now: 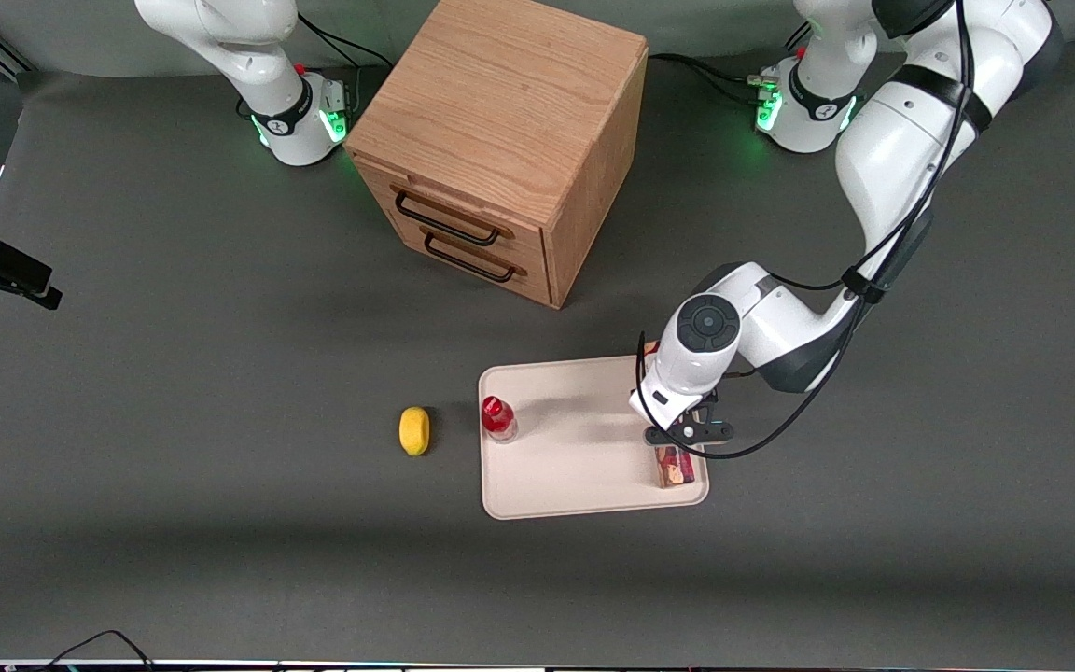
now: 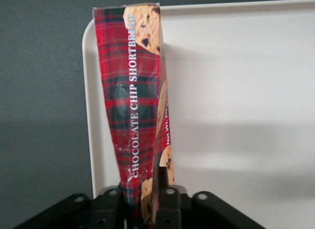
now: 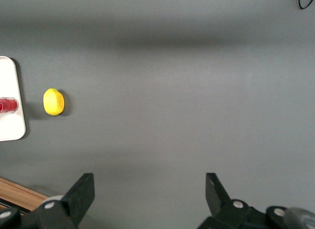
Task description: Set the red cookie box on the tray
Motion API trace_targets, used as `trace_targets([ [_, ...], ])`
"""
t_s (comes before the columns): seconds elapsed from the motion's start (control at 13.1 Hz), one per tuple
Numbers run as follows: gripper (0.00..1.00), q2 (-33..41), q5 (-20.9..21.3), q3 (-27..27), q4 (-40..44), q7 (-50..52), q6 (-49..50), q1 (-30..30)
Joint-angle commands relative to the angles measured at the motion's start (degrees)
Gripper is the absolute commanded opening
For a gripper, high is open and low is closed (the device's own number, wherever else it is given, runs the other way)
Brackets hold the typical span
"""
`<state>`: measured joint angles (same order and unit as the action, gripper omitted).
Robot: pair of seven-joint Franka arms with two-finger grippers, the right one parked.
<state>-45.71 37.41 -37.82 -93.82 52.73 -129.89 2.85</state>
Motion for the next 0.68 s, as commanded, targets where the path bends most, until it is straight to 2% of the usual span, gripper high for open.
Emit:
trace_targets([
  [0.0,1.00,-0.8,1.4,0.4,1.2,0.9,-0.3,-0.8],
  [0.61,1.00,1.9,1.4,-0.2,2.8,0.6,3.0,0.1],
])
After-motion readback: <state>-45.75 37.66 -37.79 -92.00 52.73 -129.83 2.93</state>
